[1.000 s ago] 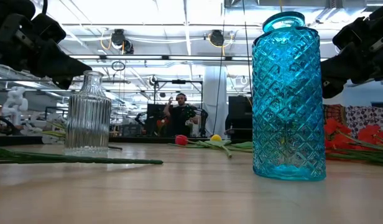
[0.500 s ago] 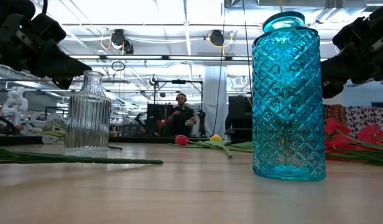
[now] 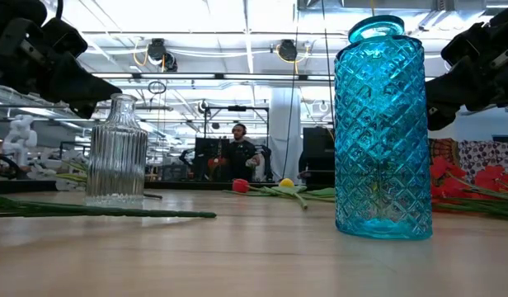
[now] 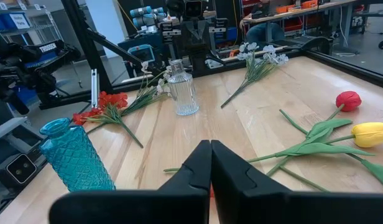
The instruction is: Sort flowers into vase by color
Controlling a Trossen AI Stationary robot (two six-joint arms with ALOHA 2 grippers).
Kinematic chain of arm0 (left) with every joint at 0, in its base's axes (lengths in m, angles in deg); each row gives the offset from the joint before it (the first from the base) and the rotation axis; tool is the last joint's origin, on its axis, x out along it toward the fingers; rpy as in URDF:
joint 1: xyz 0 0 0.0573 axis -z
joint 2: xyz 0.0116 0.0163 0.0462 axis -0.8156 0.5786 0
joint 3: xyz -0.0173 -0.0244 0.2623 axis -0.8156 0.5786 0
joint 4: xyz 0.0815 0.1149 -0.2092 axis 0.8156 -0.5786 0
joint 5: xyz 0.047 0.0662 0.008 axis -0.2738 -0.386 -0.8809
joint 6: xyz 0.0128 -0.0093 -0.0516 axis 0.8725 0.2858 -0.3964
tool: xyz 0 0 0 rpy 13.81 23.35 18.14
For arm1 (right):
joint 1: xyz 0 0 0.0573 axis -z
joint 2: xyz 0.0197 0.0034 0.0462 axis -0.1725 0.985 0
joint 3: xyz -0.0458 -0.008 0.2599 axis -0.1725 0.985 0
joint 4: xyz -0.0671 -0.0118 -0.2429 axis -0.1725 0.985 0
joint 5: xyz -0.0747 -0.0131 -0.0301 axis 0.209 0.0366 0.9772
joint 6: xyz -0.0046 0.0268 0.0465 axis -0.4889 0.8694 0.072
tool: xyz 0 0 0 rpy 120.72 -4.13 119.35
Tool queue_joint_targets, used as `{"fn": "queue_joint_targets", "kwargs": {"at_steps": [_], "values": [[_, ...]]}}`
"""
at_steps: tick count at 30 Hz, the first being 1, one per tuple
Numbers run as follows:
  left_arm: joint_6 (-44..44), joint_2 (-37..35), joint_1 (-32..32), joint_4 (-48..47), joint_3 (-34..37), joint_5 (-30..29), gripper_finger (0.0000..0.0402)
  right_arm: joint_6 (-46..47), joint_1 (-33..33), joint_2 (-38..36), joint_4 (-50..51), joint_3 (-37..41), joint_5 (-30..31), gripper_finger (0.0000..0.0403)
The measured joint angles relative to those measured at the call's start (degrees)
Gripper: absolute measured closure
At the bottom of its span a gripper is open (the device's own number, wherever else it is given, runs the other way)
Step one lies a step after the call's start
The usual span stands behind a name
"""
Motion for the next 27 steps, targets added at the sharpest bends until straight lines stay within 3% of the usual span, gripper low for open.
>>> {"fn": "queue_joint_targets", "kwargs": {"at_steps": [11,27], "values": [[0.0,0.0,0.0,0.0,0.0,0.0,0.0396,1.6,0.0,0.0,-0.6,0.0,1.1,0.0403],[0.0,0.0,0.0,0.0,0.0,0.0,0.0396,14.9,0.0,1.4,-5.5,-0.7,26.1,0.0403]]}}
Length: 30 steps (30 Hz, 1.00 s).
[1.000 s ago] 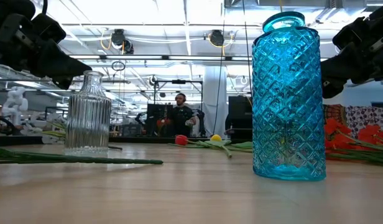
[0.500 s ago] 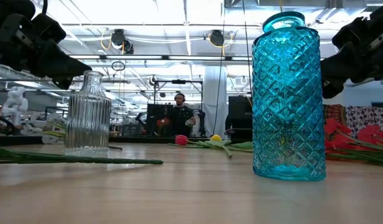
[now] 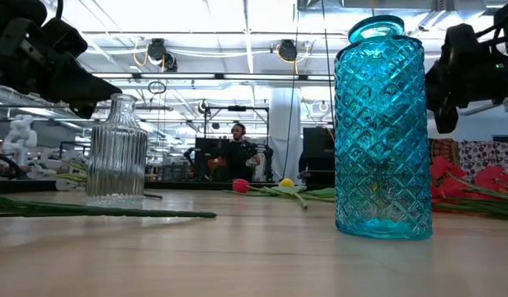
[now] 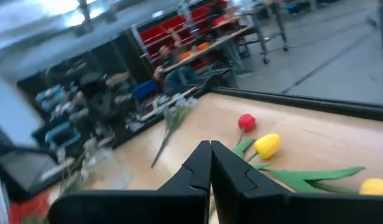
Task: Sort flowers into vase by color
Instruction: Put the right orange flowers into the transparent vase
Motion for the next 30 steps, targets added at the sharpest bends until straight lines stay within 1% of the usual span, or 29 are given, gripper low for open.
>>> {"fn": "queue_joint_targets", "kwargs": {"at_steps": [2,5,10,12,14,18,21,24,30], "values": [[0.0,0.0,0.0,0.0,0.0,0.0,0.0396,2.0,0.0,1.6,-0.1,-1.6,0.9,0.0403],[0.0,0.0,0.0,0.0,0.0,0.0,0.0396,2.5,-0.1,5.6,0.4,-5.2,2.7,0.0403],[0.0,0.0,0.0,0.0,0.0,0.0,0.0396,2.4,-0.1,17.3,5.6,-15.1,8.3,0.0403],[0.0,0.0,0.0,0.0,0.0,0.0,0.0396,2.4,-0.1,23.1,9.6,-20.1,8.4,0.0403],[0.0,0.0,0.0,0.0,0.0,0.0,0.0396,3.8,-0.1,28.9,15.8,-25.4,8.4,0.0403],[0.0,0.0,0.0,0.0,0.0,0.0,0.0396,12.3,-0.1,39.7,32.4,-35.8,8.3,0.0403],[0.0,0.0,0.0,0.0,0.0,0.0,0.0396,21.2,-0.1,46.3,42.5,-41.4,7.4,0.0403],[0.0,0.0,0.0,0.0,0.0,0.0,0.0396,29.6,-0.1,51.5,48.9,-45.1,4.1,0.0403],[0.0,0.0,0.0,0.0,0.0,0.0,0.0396,40.6,-0.1,59.0,56.5,-46.8,-4.0,0.0403]]}}
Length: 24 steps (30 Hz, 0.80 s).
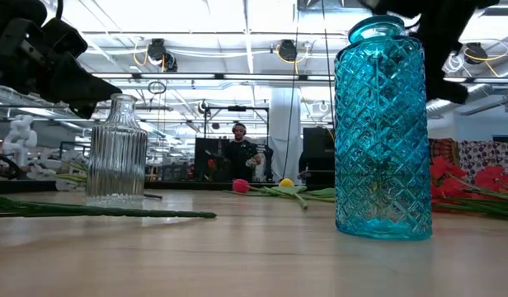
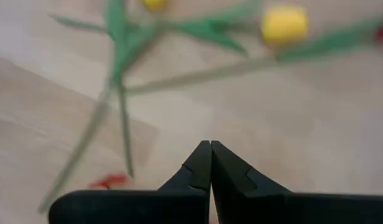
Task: Sort flowers into vase by color
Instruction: Put the right orange flowers into the transparent vase
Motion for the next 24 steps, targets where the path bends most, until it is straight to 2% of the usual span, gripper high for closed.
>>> {"fn": "queue_joint_targets", "kwargs": {"at_steps": [6,11,21,24], "values": [[0.0,0.0,0.0,0.0,0.0,0.0,0.0396,5.8,0.0,4.3,3.5,0.0,-7.2,0.0403],[0.0,0.0,0.0,0.0,0.0,0.0,0.0396,6.0,0.0,6.1,3.8,0.0,-10.4,0.0403],[0.0,0.0,0.0,0.0,0.0,0.0,0.0396,0.0,0.0,6.3,6.0,0.0,-10.5,0.0403],[0.0,0.0,0.0,0.0,0.0,0.0,0.0396,1.4,-0.7,6.2,6.3,0.0,-11.2,0.0403]]}}
